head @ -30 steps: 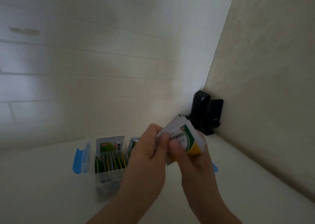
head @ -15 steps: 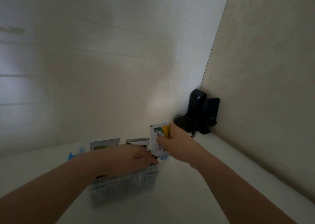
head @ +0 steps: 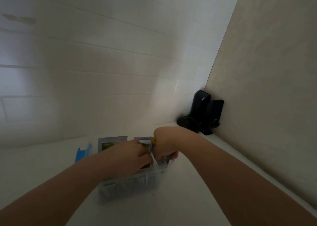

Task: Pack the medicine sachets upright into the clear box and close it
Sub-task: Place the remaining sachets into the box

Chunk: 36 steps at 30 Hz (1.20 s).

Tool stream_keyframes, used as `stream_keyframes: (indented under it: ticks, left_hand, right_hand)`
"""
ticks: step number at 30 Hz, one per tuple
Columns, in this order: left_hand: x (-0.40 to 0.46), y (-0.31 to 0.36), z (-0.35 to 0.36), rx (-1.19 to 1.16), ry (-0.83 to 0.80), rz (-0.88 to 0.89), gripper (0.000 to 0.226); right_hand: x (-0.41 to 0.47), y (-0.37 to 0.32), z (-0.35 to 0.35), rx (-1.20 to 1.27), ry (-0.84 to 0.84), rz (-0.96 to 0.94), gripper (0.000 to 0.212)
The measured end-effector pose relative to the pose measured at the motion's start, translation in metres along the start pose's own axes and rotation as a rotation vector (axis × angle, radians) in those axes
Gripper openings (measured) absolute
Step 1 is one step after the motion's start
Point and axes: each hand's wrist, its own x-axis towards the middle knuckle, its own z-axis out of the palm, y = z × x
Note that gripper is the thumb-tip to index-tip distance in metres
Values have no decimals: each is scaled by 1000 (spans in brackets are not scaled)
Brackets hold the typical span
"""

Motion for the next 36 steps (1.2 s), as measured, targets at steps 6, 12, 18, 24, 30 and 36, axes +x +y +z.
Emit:
stream_keyframes:
  ticks: [6, 12, 18, 24, 30, 36]
  left_hand:
    - [1, 2, 1, -212, 35, -99, 31]
    - [-2, 3, -2, -227, 10, -105, 31]
    - [-2, -2, 3, -280, 24, -113, 33]
    - [-1, 1, 2, -292, 76, -112, 24]
    - [-1, -1, 1, -162, 22, -33, 35]
    - [-1, 1, 0, -175, 33, -104, 31]
  right_hand:
    - [7, -21, 3, -155, -160, 50, 17]
    - [-4, -20, -1, -111, -83, 43, 34]
    - [2, -12, 8, -147, 73, 39, 38]
    - [-4, -9, 17, -142, 109, -46, 39]
    - [-3, -2, 13, -118, 160, -14, 24]
    - [2, -9, 27, -276, 257, -98, 7]
